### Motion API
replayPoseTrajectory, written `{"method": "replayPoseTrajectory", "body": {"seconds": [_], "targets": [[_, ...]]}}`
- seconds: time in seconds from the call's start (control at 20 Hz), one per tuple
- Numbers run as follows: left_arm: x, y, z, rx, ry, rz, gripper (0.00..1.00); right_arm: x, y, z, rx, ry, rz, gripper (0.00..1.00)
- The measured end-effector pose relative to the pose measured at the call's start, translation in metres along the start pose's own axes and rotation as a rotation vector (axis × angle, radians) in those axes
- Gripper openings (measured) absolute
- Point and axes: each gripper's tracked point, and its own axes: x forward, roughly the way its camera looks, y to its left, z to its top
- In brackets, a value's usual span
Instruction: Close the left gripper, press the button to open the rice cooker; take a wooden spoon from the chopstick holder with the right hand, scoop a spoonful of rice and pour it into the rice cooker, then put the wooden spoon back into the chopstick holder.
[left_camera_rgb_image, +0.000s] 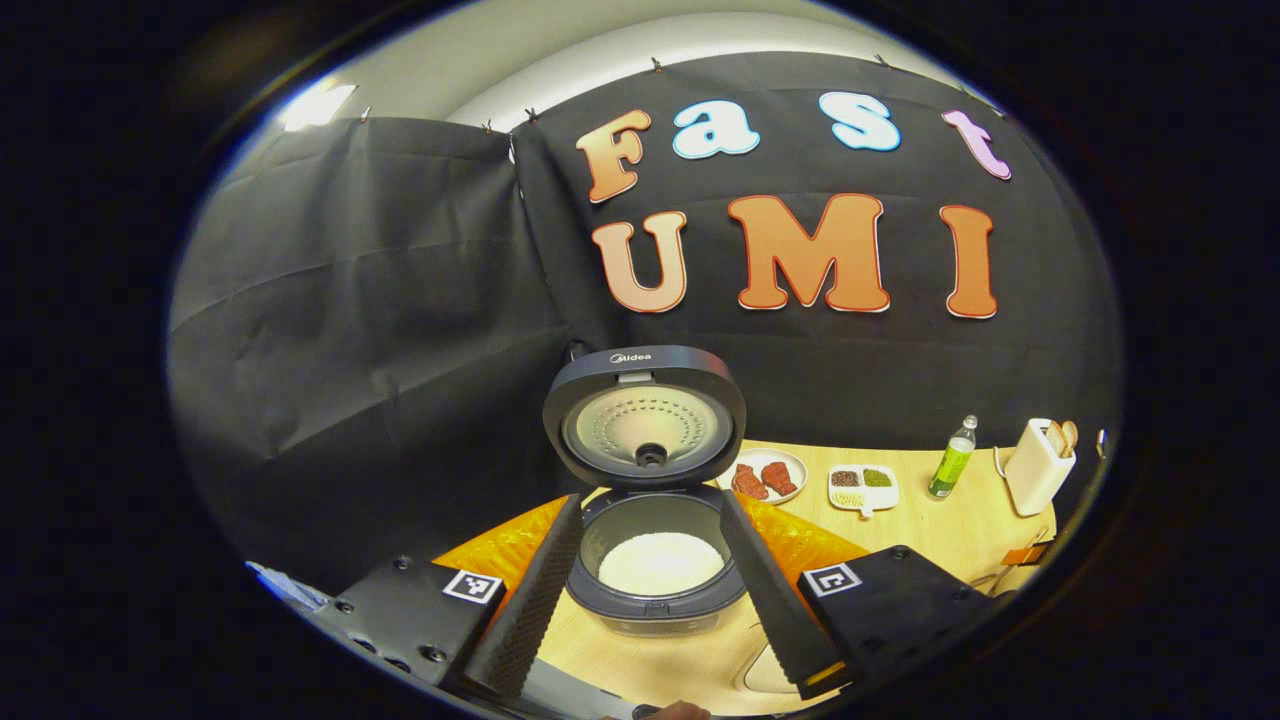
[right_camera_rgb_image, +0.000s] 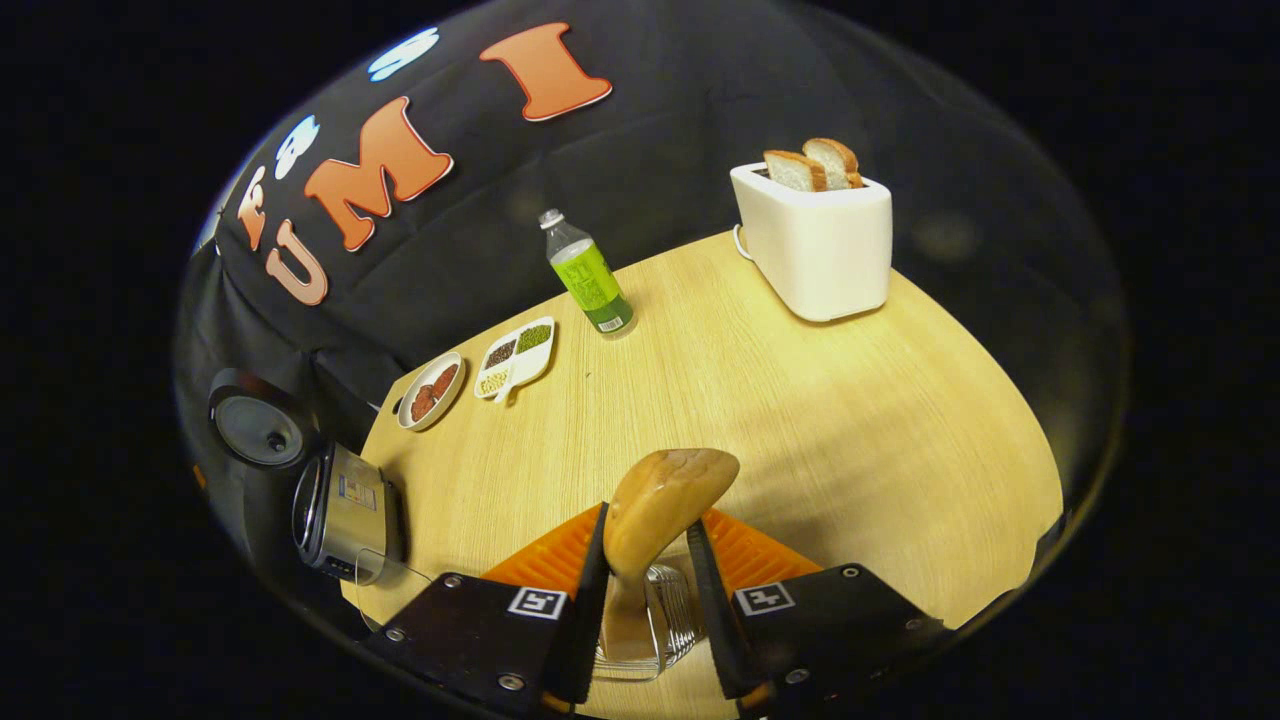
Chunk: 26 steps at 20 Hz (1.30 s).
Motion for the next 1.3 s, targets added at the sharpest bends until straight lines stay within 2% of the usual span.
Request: {"method": "replayPoseTrajectory", "body": {"seconds": [0.05, 0.1, 0.15, 0.2, 0.25, 0.35, 0.5, 0.65, 0.95, 1.3], "targets": [[0.001, -0.003, 0.003, 0.005, -0.005, -0.006, 0.94, 0.002, 0.002, -0.002, 0.020, 0.006, 0.003, 0.41], [0.002, -0.006, 0.005, 0.007, -0.014, -0.016, 0.85, 0.004, 0.004, -0.004, 0.036, 0.006, 0.005, 0.38], [0.006, -0.009, 0.008, 0.007, -0.021, -0.025, 0.94, 0.005, 0.007, -0.005, 0.049, 0.005, 0.004, 0.31], [0.008, -0.012, 0.011, 0.008, -0.028, -0.038, 0.85, 0.005, 0.007, -0.004, 0.059, -0.008, -0.007, 0.28], [0.013, -0.015, 0.014, 0.013, -0.034, -0.053, 0.85, 0.005, 0.006, -0.004, 0.062, -0.012, -0.023, 0.19], [0.022, -0.020, 0.019, 0.023, -0.051, -0.096, 0.85, 0.000, 0.008, -0.005, 0.086, -0.038, -0.045, 0.16], [0.038, -0.018, 0.025, 0.046, -0.074, -0.148, 0.85, -0.009, 0.006, 0.000, 0.125, -0.105, -0.110, 0.13], [0.055, -0.010, 0.029, 0.048, -0.087, -0.187, 0.85, -0.031, 0.020, 0.012, 0.130, -0.197, -0.134, 0.12], [0.077, 0.000, 0.027, 0.022, -0.103, -0.259, 0.85, -0.092, 0.061, 0.039, 0.004, -0.370, -0.181, 0.12], [0.101, 0.009, 0.021, -0.018, -0.099, -0.332, 0.85, -0.126, 0.161, 0.016, -0.099, -0.398, -0.064, 0.11]]}}
